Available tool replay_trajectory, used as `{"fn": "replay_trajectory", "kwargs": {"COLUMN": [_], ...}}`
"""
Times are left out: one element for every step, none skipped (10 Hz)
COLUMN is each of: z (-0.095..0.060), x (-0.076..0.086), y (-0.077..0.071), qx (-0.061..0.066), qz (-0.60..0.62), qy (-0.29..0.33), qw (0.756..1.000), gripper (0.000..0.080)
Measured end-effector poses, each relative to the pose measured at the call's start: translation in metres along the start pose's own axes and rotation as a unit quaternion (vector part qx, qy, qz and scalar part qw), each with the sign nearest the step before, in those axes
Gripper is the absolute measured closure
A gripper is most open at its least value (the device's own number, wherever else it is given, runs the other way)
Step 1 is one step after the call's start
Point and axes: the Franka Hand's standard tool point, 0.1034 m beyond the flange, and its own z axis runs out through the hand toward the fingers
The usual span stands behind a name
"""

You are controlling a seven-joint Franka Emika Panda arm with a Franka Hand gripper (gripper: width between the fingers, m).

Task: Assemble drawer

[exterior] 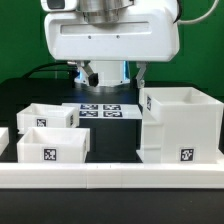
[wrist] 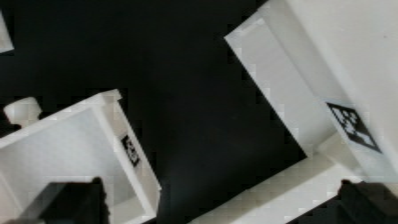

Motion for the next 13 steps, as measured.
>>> {"fn": "replay_trajectory", "kwargs": {"z": [0.003,0.013,0.022,0.028,0.034,0.040,0.048,0.049,0.049,0.049,0.049,0.055,0.072], "x": [0.000,0.001,0.008,0.014,0.014,0.016,0.019,0.019,0.019,0.019,0.020,0.020,0.012], "y": [0.006,0.020,0.030,0.036,0.037,0.039,0.045,0.045,0.044,0.044,0.046,0.056,0.071], "qx": [-0.014,-0.047,-0.049,-0.049,-0.049,-0.048,-0.048,-0.048,-0.048,-0.048,-0.048,-0.044,-0.046], "qz": [-0.032,-0.084,-0.106,-0.118,-0.121,-0.124,-0.130,-0.129,-0.130,-0.130,-0.141,-0.170,-0.175], "qy": [0.002,0.005,0.012,0.031,0.037,0.036,0.036,0.035,0.035,0.035,0.038,0.056,0.064], "qw": [0.999,0.995,0.993,0.991,0.991,0.990,0.990,0.990,0.990,0.990,0.988,0.983,0.981], "gripper": [0.0151,0.0151,0.0151,0.0151,0.0151,0.0151,0.0151,0.0151,0.0151,0.0151,0.0151,0.0151,0.0151]}}
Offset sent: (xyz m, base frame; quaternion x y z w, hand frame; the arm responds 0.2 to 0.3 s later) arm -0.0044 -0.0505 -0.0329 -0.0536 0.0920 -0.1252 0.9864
